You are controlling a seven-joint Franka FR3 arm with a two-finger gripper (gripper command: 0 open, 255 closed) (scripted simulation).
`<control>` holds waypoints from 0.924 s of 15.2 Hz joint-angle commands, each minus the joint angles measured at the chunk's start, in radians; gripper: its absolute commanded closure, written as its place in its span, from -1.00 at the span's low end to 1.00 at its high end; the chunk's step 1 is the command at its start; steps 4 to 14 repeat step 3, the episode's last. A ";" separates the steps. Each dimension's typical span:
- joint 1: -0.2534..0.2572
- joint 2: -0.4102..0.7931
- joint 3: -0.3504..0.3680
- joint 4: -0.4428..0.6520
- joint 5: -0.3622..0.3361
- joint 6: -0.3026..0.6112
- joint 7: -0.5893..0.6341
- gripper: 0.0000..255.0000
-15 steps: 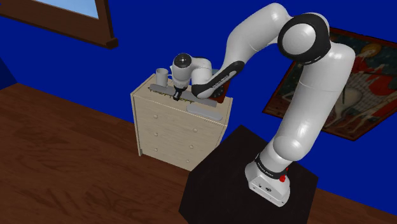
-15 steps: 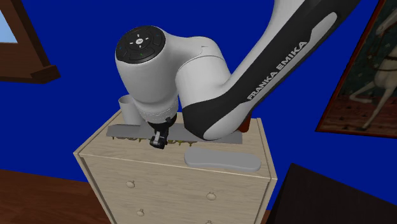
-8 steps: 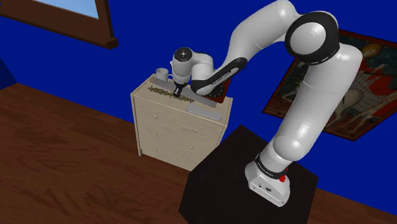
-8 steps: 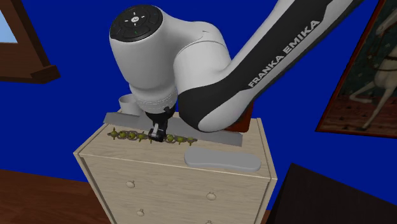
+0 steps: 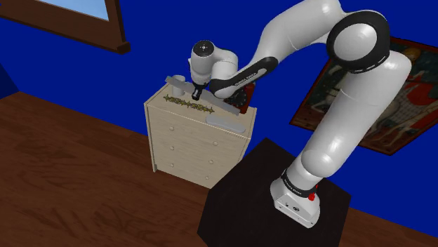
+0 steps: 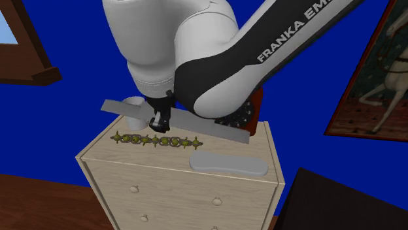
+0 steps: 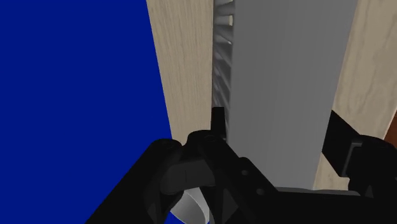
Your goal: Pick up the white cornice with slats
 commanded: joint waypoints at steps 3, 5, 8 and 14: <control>-0.002 -0.020 0.003 0.006 0.028 -0.017 -0.032 1.00; -0.002 -0.020 0.003 0.006 0.028 -0.017 -0.032 1.00; -0.002 -0.020 0.003 0.006 0.028 -0.017 -0.032 1.00; -0.002 -0.020 0.003 0.006 0.028 -0.017 -0.032 1.00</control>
